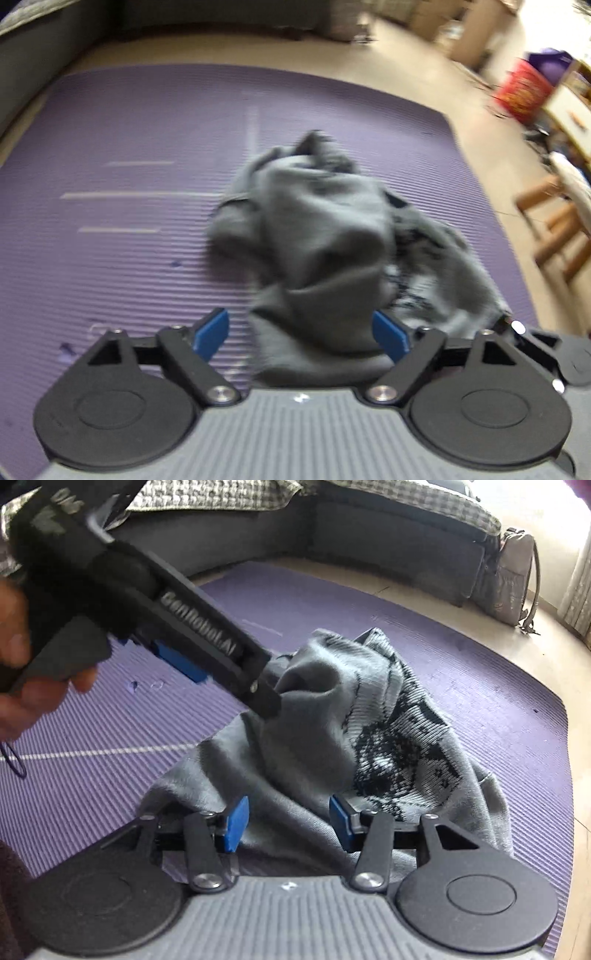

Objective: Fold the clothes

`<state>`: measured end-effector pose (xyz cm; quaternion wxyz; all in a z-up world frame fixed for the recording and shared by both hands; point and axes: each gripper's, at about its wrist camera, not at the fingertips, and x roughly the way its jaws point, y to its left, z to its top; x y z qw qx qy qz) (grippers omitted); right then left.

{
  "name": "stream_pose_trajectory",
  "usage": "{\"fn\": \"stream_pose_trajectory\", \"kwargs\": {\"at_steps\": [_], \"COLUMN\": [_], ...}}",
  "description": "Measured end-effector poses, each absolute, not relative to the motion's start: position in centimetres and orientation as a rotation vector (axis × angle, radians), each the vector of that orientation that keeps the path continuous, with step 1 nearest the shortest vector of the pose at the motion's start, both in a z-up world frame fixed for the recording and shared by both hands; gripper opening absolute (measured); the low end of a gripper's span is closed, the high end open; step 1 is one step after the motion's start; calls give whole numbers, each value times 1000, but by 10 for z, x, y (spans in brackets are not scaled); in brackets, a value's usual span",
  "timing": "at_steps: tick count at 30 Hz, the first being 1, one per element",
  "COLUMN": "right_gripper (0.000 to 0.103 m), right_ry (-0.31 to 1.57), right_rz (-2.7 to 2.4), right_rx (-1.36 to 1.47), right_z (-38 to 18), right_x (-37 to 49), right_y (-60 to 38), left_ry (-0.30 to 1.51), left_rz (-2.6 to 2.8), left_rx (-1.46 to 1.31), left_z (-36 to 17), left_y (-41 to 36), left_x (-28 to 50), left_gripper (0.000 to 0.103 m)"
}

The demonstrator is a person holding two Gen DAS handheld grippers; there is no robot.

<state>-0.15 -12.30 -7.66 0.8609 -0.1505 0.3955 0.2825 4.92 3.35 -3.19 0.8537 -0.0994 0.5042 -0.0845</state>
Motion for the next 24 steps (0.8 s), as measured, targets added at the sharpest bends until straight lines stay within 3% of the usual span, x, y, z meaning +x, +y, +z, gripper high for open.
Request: {"fn": "stream_pose_trajectory", "kwargs": {"at_steps": [7,13,16,19,24], "right_gripper": [49,47,34,6,4], "right_ry": [836,772,729,723,735], "right_rz": [725,794,757,757,730], "right_rx": [-321,-634,-757,-726,-651], "right_z": [-83,-101,-114,-118,-82], "right_x": [-7,-31,-32,-26,-25], "right_y": [-100,-64,-51,-44,-66], "left_ry": [1092,1057,1063,1060,1058], "left_rz": [-119,-109,-109,-116,-102], "left_rx": [-289,-316,-323,-328,-338], "left_z": [-39,-31,-32,-34,-38], "left_y": [48,55,57,59,69], "left_x": [57,58,59,63,67], "left_gripper": [90,92,92,92,92]}}
